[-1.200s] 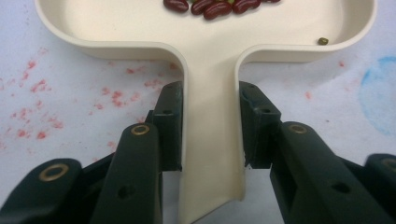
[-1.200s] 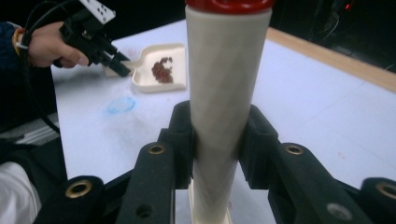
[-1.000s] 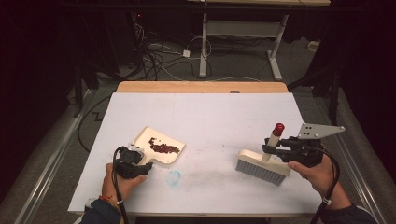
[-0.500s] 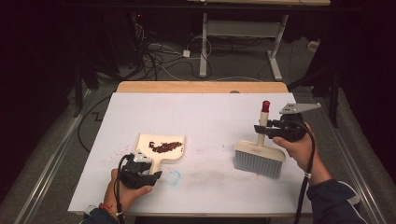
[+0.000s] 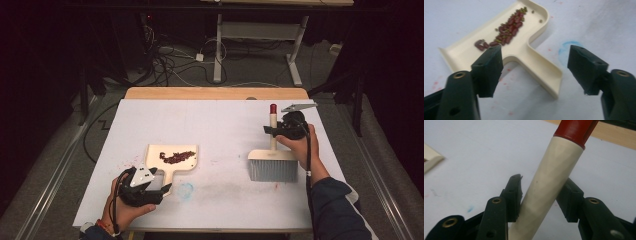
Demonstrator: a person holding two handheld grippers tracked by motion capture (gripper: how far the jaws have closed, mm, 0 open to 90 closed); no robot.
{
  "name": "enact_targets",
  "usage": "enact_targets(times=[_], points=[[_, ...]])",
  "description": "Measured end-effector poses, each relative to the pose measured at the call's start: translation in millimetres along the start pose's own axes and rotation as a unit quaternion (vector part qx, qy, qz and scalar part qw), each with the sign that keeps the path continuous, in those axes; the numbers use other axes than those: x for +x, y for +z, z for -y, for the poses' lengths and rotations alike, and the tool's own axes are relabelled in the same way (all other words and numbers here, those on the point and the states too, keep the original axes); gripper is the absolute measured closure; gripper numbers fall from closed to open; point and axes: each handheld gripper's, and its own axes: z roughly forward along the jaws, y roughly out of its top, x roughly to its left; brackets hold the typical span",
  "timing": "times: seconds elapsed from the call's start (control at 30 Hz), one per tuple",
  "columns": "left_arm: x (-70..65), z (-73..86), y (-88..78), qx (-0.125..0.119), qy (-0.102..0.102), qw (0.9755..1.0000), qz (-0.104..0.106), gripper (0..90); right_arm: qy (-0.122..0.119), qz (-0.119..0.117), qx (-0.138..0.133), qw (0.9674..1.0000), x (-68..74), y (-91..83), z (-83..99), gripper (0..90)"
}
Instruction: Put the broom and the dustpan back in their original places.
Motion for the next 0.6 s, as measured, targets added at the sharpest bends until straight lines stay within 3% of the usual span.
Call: enact_targets(times=[0.17, 0.33, 0.4, 0.6], points=[[1.5, 7.9, -1.1, -0.012, 0.03, 0.9993, -0.016, 24.0, 0.015, 0.023, 0.006, 0.9996, -2.0, 20.2, 0.4, 58.3], [4.0, 12.1, -2.5, -0.022, 0.043, 0.9986, -0.023, 22.9, 0.03, 0.044, 0.005, 0.9986, -1.0, 33.1, 2.4, 53.4], [4.1, 12.9, -1.5, -0.025, 0.041, 0.9986, -0.025, 22.8, 0.032, 0.061, 0.0, 0.9976, -0.1, 34.2, 2.4, 50.2], [2.5, 13.3, 0.6, -0.018, 0.038, 0.9989, -0.021, 22.8, 0.032, 0.07, -0.018, 0.9969, 1.9, 31.9, 1.8, 50.3]])
